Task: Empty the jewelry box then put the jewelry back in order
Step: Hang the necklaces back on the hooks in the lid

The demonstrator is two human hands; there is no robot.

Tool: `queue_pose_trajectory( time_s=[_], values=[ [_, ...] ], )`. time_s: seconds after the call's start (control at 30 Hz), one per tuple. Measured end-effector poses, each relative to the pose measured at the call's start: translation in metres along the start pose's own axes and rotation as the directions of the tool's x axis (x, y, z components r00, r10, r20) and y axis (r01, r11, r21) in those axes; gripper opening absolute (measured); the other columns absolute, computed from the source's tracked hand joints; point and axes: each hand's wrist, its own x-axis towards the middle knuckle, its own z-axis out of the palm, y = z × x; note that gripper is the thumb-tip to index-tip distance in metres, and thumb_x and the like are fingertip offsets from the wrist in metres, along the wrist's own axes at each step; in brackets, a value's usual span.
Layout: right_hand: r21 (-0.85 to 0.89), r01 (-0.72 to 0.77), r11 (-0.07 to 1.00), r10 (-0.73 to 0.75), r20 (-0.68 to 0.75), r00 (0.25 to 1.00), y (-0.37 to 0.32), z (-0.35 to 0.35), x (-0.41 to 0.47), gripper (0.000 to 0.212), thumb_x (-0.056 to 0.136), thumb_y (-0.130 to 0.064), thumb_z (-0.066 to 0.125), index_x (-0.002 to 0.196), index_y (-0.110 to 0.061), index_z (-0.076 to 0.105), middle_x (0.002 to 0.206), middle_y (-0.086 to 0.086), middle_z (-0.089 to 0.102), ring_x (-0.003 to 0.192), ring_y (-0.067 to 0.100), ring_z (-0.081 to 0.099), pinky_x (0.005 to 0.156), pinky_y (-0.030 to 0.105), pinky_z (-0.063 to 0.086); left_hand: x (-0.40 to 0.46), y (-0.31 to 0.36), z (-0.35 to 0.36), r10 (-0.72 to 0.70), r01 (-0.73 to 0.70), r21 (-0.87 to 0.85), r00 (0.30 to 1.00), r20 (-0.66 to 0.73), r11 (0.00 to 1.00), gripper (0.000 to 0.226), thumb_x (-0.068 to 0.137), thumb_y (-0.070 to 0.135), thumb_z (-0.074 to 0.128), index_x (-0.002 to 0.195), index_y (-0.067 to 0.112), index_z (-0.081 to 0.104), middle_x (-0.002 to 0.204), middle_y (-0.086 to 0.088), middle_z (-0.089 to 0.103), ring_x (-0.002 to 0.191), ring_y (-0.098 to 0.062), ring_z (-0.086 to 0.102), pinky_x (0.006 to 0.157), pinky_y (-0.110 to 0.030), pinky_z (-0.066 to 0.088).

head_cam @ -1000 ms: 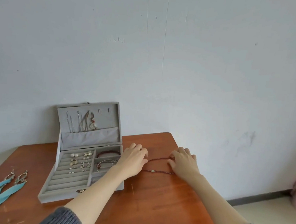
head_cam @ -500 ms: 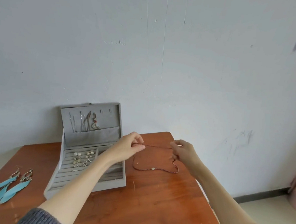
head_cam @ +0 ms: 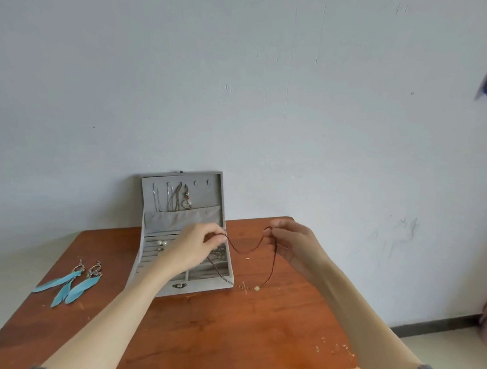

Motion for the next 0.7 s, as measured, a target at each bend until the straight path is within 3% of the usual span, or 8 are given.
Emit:
queue_pose_trajectory(
  time_s=[0.07, 0.17, 0.37, 0.5, 0.63, 0.7],
  values=[
    [-0.1, 0.02, 0.995, -0.016, 0.034, 0.999, 0.005, 0.017, -0.005, 0.015, 0.091, 0.007, 0.045, 0.09, -0.002, 0.057, 0.076, 0.009, 0.066, 0.066, 0.017, 0.063, 0.064, 0.024, 0.053, -0.01, 0.005, 0.003, 0.026, -0.026, 0.008, 0.999, 0.026, 1.0, 0.015, 0.092, 0.024, 0.053, 0.097, 0.018, 0.066, 0.086, 0.009, 0.064, 0.07, 0.0, 0.056, 0.064, -0.01, 0.039],
    [-0.116, 0.016, 0.993, -0.012, 0.038, 0.999, 0.016, 0.032, -0.01, 0.014, 0.093, 0.003, 0.044, 0.096, -0.001, 0.057, 0.084, 0.013, 0.066, 0.077, 0.021, 0.064, 0.076, 0.029, 0.055, -0.02, 0.011, 0.0, 0.058, -0.058, -0.019, 0.998, 0.005, 0.998, 0.012, 0.091, 0.021, 0.056, 0.092, 0.023, 0.067, 0.097, 0.01, 0.061, 0.086, -0.004, 0.057, 0.077, -0.016, 0.041],
    [-0.034, -0.129, 0.991, 0.133, 0.164, 0.977, 0.037, 0.051, -0.022, 0.022, 0.096, -0.013, 0.047, 0.113, 0.001, 0.052, 0.095, 0.015, 0.065, 0.085, 0.024, 0.064, 0.079, 0.031, 0.054, -0.032, 0.018, -0.015, 0.057, -0.063, -0.05, 0.991, -0.122, 0.997, 0.012, 0.089, 0.017, 0.058, 0.085, 0.025, 0.066, 0.09, 0.008, 0.059, 0.076, -0.001, 0.053, 0.068, -0.012, 0.038],
    [-0.109, -0.179, 0.978, 0.204, 0.313, 0.928, 0.041, 0.061, -0.032, 0.01, 0.094, -0.009, 0.05, 0.103, -0.006, 0.048, 0.083, 0.009, 0.067, 0.069, 0.021, 0.063, 0.068, 0.027, 0.051, -0.039, 0.009, -0.017, -0.044, 0.031, -0.112, 0.992, -0.121, 0.993, 0.011, 0.088, 0.015, 0.058, 0.086, 0.024, 0.065, 0.076, 0.014, 0.058, 0.066, 0.001, 0.052, 0.061, -0.013, 0.036],
    [0.034, -0.166, 0.986, 0.147, 0.32, 0.936, 0.039, 0.064, -0.032, 0.011, 0.092, 0.003, 0.045, 0.094, -0.007, 0.048, 0.069, 0.007, 0.06, 0.055, 0.017, 0.052, 0.064, 0.029, 0.046, -0.048, -0.005, -0.017, -0.258, 0.252, -0.39, 0.965, 0.038, 0.886, 0.009, 0.09, 0.02, 0.058, 0.093, 0.019, 0.066, 0.081, -0.001, 0.064, 0.066, -0.009, 0.057, 0.073, -0.028, 0.048],
    [0.098, -0.164, 0.982, 0.124, 0.325, 0.938, 0.034, 0.066, -0.03, 0.015, 0.092, 0.006, 0.041, 0.091, -0.007, 0.049, 0.067, 0.008, 0.056, 0.053, 0.016, 0.05, 0.06, 0.028, 0.047, -0.053, -0.007, -0.016, -0.264, 0.304, -0.47, 0.953, 0.152, 0.828, 0.009, 0.089, 0.018, 0.06, 0.095, 0.018, 0.067, 0.079, -0.003, 0.063, 0.064, -0.01, 0.055, 0.071, -0.029, 0.046]
  ],
)
